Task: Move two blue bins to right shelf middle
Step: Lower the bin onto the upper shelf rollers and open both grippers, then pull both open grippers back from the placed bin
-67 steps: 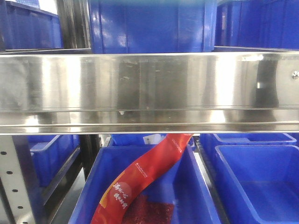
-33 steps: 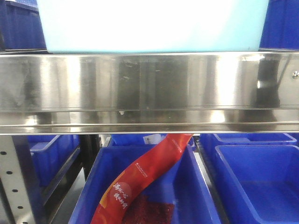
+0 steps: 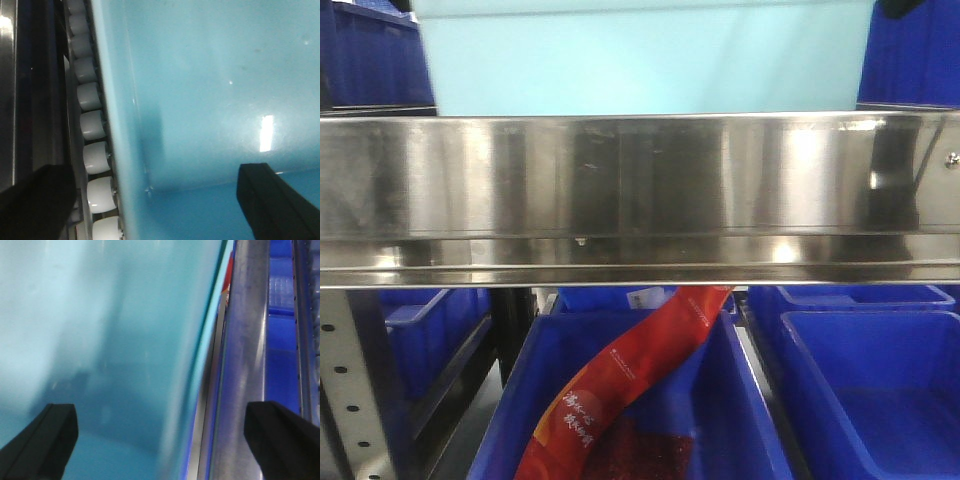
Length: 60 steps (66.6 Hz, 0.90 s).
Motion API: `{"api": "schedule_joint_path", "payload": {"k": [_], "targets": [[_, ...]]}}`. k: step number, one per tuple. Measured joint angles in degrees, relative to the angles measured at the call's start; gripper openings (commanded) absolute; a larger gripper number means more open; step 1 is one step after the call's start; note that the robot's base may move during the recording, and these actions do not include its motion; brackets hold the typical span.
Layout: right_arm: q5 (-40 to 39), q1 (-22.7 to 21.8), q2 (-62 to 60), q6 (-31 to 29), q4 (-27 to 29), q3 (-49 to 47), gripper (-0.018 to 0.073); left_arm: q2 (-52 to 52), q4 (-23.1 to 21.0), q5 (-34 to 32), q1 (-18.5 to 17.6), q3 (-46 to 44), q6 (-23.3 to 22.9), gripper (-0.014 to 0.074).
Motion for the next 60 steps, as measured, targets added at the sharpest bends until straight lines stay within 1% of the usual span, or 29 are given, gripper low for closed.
{"api": "schedule_joint_path", "payload": {"k": [9, 12, 15, 18, 21, 22, 25, 28, 29, 33, 34, 36, 38, 47, 52, 60], "targets": [[-0.9, 0.0, -4.1, 0.0, 0.0, 0.0, 0.0568, -3.3, 0.0, 1.3, 0.0, 0.0, 0.1, 0.0528], [-1.3, 0.0, -5.6, 0.0, 0.0, 0.0, 0.0554, -5.0, 0.0, 1.6, 0.0, 0.0, 0.1, 0.0518], [-1.5, 0.0, -7.5, 0.0, 0.0, 0.0, 0.0517, -6.6, 0.0, 1.6, 0.0, 0.0, 0.1, 0.0498], [-1.6, 0.0, -9.3, 0.0, 0.0, 0.0, 0.0465, -8.6, 0.0, 1.6, 0.0, -0.1, 0.1, 0.0451], [-1.6, 0.0, -11.2, 0.0, 0.0, 0.0, 0.0393, -10.2, 0.0, 1.6, 0.0, -0.1, 0.1, 0.0385], [-1.6, 0.0, -11.7, 0.0, 0.0, 0.0, 0.035, -10.8, 0.0, 1.7, 0.0, -0.2, 0.1, 0.0359], [-1.6, 0.0, -13.3, 0.0, 0.0, 0.0, 0.0235, -12.8, 0.0, 1.7, 0.0, -0.2, 0.1, 0.0237], [-1.4, 0.0, -15.1, 0.0, 0.0, 0.1, 0.013, -14.7, 0.0, 1.8, 0.0, -0.2, 0.1, 0.0132], [-1.4, 0.0, -15.8, 0.0, 0.0, 0.1, 0.008, -15.3, 0.0, 1.8, 0.0, -0.1, 0.1, 0.0078], [-1.4, 0.0, -17.9, 0.0, 0.0, 1.3, -0.0055, -18.0, 0.0, 1.8, 0.0, 0.9, 0.1, -0.0061], [-1.4, 0.0, -18.4, 0.0, 0.0, 1.9, -0.008, -18.6, 0.0, 1.8, 0.0, 1.6, 0.1, -0.0112], [-1.6, 0.0, -19.8, 0.0, -0.2, 3.2, -0.0135, -20.0, 0.0, 1.8, 0.0, 2.6, 0.1, -0.011], [-2.1, 0.0, -21.2, 0.0, -0.7, 4.7, -0.0166, -21.5, 0.0, 1.8, 0.0, 4.1, 0.2, -0.0111], [-4.5, 0.0, -26.9, 0.0, -2.7, 12.5, -0.016, -28.3, 0.0, -0.1, 0.0, 13.4, 0.2, -0.0111], [-5.7, 0.0, -30.1, -0.4, -3.0, 17.9, -0.016, -33.4, 0.0, -3.4, 0.0, 19.6, 0.2, -0.0111], [-8.7, 0.0, -36.0, -0.8, -3.1, 26.8, -0.016, -42.5, 0.0, -10.3, 0.0, 31.1, 0.2, -0.0111]]}}
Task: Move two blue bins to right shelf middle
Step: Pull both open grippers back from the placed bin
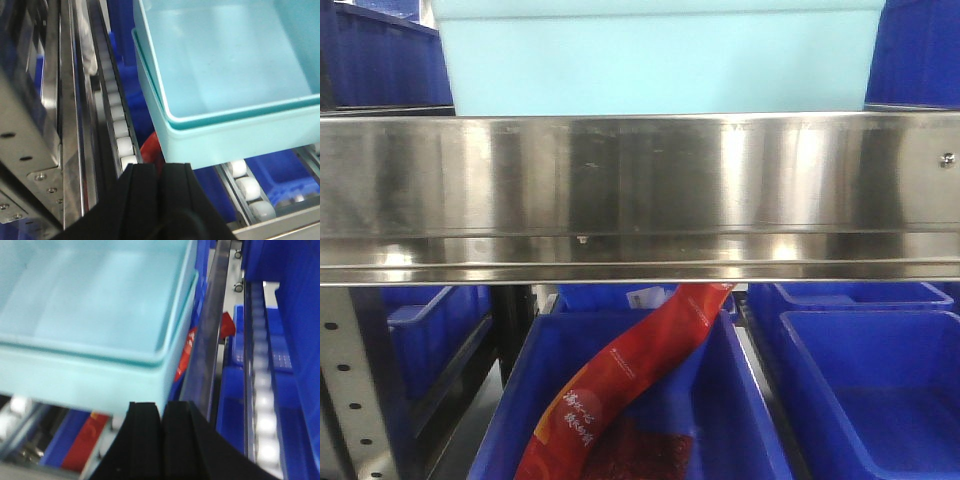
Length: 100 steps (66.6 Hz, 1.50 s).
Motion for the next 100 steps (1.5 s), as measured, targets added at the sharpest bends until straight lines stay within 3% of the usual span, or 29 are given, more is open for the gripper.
{"api": "schedule_joint_path", "payload": {"k": [10, 20, 39, 51, 100], "targets": [[-3.6, 0.0, -7.9, 0.0, 0.0, 11.2, -0.016, -12.7, -0.3, -10.8, 0.1, 14.3, 0.0, -0.0111], [-7.2, 0.0, -17.1, -0.1, -0.1, 20.9, -0.016, -26.2, -1.1, -18.5, 3.5, 27.5, 0.0, -0.0111], [-11.5, 0.0, -35.7, -2.4, -0.2, 31.8, -0.016, -46.3, -1.1, -22.1, 5.1, 42.6, 0.0, -0.0111], [-12.2, 0.0, -42.3, -5.3, -0.2, 32.6, -0.016, -50.5, -0.3, -22.1, 5.1, 44.8, 0.0, -0.0111], [-12.3, 0.0, -42.6, -5.8, -0.2, 32.6, -0.016, -50.6, 0.0, -22.3, 5.1, 44.9, 0.0, -0.0111]]}}
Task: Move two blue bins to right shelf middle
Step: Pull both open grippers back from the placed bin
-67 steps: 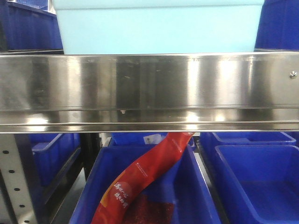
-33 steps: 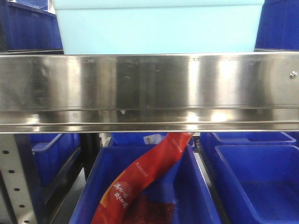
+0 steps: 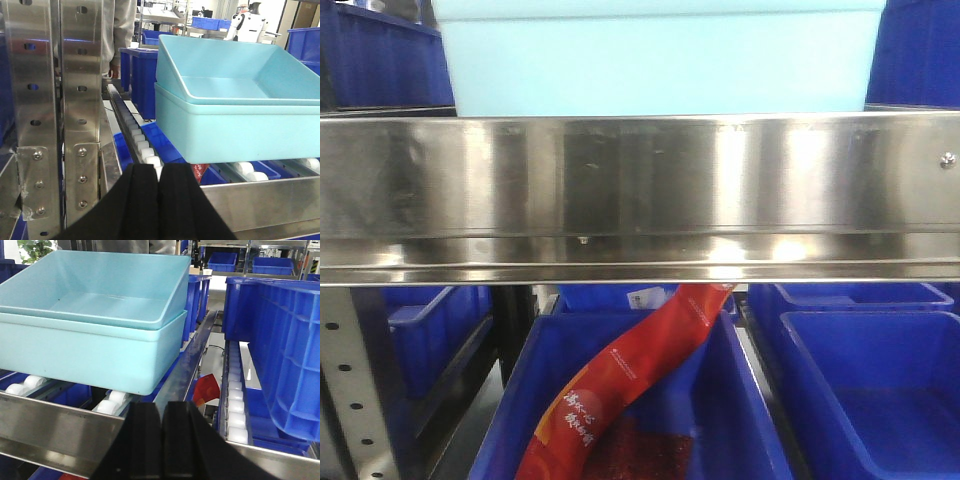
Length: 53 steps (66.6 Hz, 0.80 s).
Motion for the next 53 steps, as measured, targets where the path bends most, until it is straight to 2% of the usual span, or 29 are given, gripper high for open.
{"api": "schedule_joint_path", "payload": {"k": [6, 10, 13, 17, 22, 30, 42, 53], "targets": [[0.0, 0.0, 0.0, -0.1, 0.0, 0.0, -0.016, 0.0, 0.0, 0.0, 0.6, 0.0, 0.5, -0.0111], [0.0, 0.0, 0.0, -0.1, 0.0, 0.0, -0.016, 0.0, -0.7, 0.0, 1.8, 0.0, 3.8, -0.0111], [0.0, 0.0, 0.0, -0.1, 0.0, 0.0, -0.016, 0.0, -2.7, 0.0, 3.4, 0.0, 7.8, -0.0111], [0.0, 0.0, 0.0, -0.1, 0.0, 0.0, -0.016, -0.4, -5.8, -0.8, 6.0, 0.6, 10.8, -0.0111], [0.0, 0.0, -0.1, -0.1, 0.0, 0.0, -0.016, -1.3, -8.0, -3.1, 9.9, 2.7, 12.4, -0.0111], [0.0, 0.0, -0.2, -0.1, 0.0, 0.0, -0.016, -3.5, -8.6, -10.2, 14.2, 9.1, 13.1, -0.0111], [0.0, 0.0, -0.2, -0.1, 0.0, 0.0, -0.016, -4.4, -8.9, -23.5, 14.8, 21.5, 13.4, -0.0111], [0.0, 0.0, -0.2, -0.1, 0.0, 0.0, -0.016, -4.4, -8.9, -24.8, 14.8, 23.3, 12.5, -0.0111]]}}
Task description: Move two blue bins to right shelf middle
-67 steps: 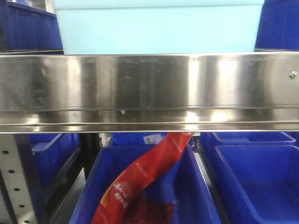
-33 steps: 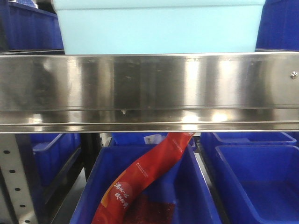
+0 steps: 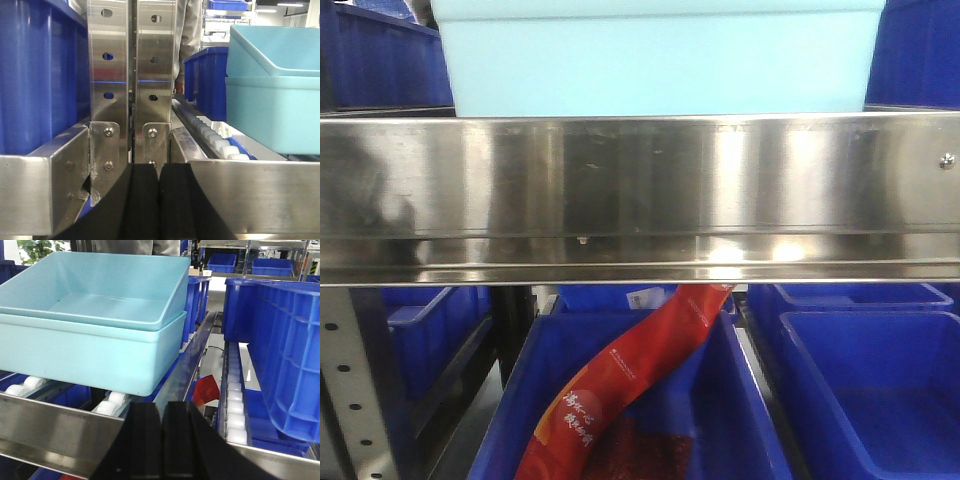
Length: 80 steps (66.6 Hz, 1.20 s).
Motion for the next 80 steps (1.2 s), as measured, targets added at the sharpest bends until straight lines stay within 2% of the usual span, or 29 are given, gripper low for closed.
{"api": "schedule_joint_path", "payload": {"k": [63, 70, 80], "targets": [[-1.7, -0.1, 0.0, -0.1, 0.3, 0.2, -0.0162, 0.0, 0.0, -0.5, 0.0, 0.1, -0.5, -0.0111], [-5.5, -2.3, 0.0, -2.4, 0.1, 1.5, -0.0162, 0.0, 0.0, -0.5, 0.0, 0.1, -0.5, -0.0111], [-9.5, -9.3, -0.7, -3.8, 0.0, 5.4, -0.0162, 0.0, 0.0, -0.6, 0.0, 0.1, -0.5, -0.0111]]}}
